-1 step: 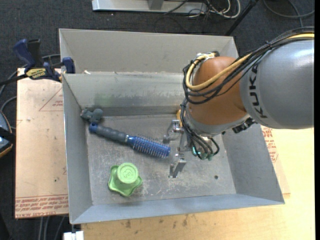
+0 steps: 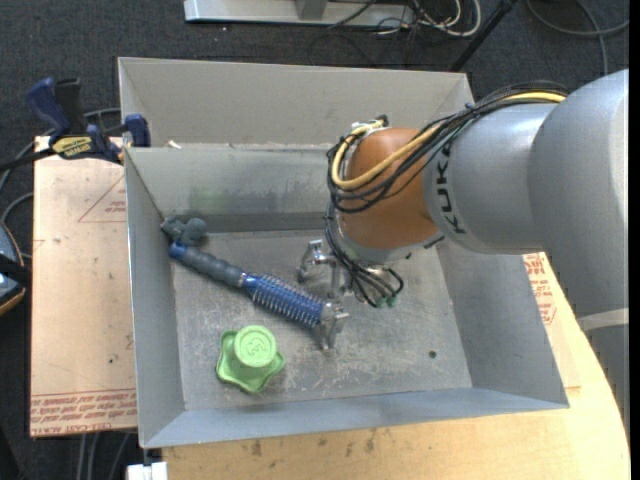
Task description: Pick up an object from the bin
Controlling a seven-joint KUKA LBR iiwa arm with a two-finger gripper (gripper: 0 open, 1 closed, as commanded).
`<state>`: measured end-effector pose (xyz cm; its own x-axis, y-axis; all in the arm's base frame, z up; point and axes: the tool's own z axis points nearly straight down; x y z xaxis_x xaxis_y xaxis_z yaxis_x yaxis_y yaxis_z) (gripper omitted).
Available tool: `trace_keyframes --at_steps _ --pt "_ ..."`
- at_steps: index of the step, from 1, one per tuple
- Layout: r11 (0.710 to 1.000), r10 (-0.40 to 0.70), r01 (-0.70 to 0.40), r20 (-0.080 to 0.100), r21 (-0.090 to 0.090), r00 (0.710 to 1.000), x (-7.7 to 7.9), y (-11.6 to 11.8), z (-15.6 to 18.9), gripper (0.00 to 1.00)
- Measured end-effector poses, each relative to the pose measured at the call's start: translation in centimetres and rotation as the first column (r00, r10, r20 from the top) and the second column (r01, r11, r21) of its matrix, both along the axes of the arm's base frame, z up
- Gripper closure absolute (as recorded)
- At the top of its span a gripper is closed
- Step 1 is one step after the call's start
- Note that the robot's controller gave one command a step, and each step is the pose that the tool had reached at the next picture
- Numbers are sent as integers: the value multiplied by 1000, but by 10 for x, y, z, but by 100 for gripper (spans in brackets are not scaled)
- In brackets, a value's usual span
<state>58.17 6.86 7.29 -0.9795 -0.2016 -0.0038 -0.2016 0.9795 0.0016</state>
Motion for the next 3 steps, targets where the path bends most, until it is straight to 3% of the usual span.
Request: trace_keyframes --at_steps 1,2,3 --pt "1000 13 -13 7 -4 1000 3 37 3 0" --pt "1000 7 -7 9 0 1000 4 37 4 100" --pt "974 228 -228 6 -3 974 -26 28 209 100"
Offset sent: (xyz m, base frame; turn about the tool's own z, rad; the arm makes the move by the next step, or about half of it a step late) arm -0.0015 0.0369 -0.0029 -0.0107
